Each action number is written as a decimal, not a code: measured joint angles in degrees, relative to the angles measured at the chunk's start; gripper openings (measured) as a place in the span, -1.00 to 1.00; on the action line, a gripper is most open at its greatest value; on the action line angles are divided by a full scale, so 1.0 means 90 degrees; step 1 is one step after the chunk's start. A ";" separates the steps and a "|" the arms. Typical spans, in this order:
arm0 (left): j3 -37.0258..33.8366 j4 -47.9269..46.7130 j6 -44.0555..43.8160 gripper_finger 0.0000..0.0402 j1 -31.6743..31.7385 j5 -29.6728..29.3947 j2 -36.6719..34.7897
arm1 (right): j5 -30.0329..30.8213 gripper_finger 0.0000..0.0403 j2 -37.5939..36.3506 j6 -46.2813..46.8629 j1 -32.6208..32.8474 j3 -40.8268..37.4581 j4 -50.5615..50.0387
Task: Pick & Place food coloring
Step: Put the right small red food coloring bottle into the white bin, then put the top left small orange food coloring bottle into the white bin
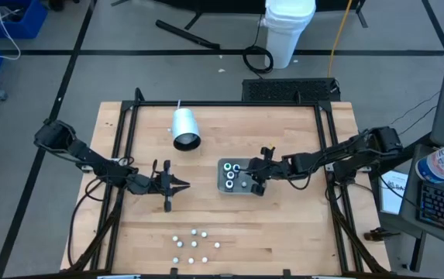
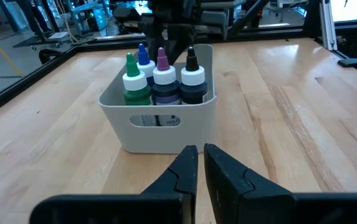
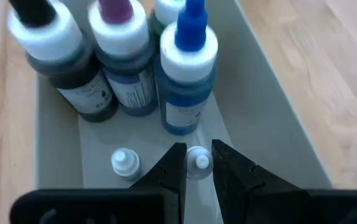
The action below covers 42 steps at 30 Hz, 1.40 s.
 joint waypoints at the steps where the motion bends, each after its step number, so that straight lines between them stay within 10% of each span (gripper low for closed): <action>1: 0.0000 -0.0003 0.0000 -0.81 0.0001 0.0000 0.0000 | -0.0002 -0.76 0.0071 0.0004 0.0000 0.0000 0.0085; 23: 0.0000 0.0110 0.0007 -0.81 0.0024 0.0005 0.0000 | -0.0311 -0.71 0.0875 -0.0005 -0.0289 0.0017 0.0736; 42: 0.0000 0.0104 -0.0008 -0.81 0.0024 0.0005 0.0000 | -0.0332 -0.42 -0.0193 -0.0058 -0.0287 -0.0005 0.0106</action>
